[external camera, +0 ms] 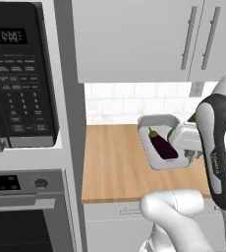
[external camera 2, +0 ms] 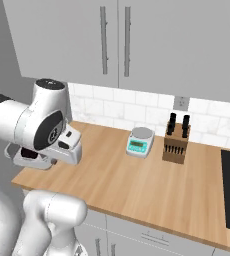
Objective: Take the meat container that has the shrimp and place it on the second highest rack of the freezer. Then take the vegetable container that has the lime and eggplant and place it on the highest rack of the freezer.
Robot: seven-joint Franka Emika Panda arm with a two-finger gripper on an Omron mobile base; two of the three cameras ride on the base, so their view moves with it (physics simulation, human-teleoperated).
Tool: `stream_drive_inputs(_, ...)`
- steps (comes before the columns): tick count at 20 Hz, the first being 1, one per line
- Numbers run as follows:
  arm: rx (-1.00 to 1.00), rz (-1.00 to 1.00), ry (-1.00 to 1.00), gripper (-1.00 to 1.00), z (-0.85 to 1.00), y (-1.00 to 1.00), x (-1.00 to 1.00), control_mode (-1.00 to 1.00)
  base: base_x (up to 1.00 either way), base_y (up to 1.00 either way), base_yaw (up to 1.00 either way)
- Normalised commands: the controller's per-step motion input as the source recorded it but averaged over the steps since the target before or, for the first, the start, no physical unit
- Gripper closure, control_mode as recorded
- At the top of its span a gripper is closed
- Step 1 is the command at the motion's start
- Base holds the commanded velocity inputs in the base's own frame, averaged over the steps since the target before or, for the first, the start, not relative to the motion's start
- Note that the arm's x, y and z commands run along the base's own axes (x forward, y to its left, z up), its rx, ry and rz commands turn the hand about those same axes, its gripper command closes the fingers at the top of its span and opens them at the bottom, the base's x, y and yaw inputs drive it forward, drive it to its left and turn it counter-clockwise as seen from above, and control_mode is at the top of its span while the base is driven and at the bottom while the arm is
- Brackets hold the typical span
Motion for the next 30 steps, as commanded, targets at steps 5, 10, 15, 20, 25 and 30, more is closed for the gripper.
stream_drive_inputs(5, 0.01, 0.0, -0.16, 1.0, 0.0, -0.02, -0.42, -1.0, 0.0, 0.0, 0.0)
stream_drive_inputs(10, 0.0, 0.0, -0.01, 1.0, 0.0, 0.0, 0.0, -1.0, 0.0, 0.0, 0.0)
stream_drive_inputs(15, 0.0, 0.0, 0.0, 1.0, 0.0, 0.0, 0.0, -1.0, 0.0, 0.0, 0.0)
stream_drive_inputs(20, 0.0, 0.0, 0.0, 1.0, 0.0, 0.0, 0.0, 1.0, -0.71, 0.01, 0.0)
stream_drive_inputs(25, 0.0, 0.0, 0.0, 1.0, 0.0, 0.0, 0.0, 1.0, -0.99, 0.14, 0.1)
stream_drive_inputs(30, 0.0, 0.0, 0.0, 1.0, 0.0, 0.0, 0.0, 1.0, -0.7, 0.7, 0.58)
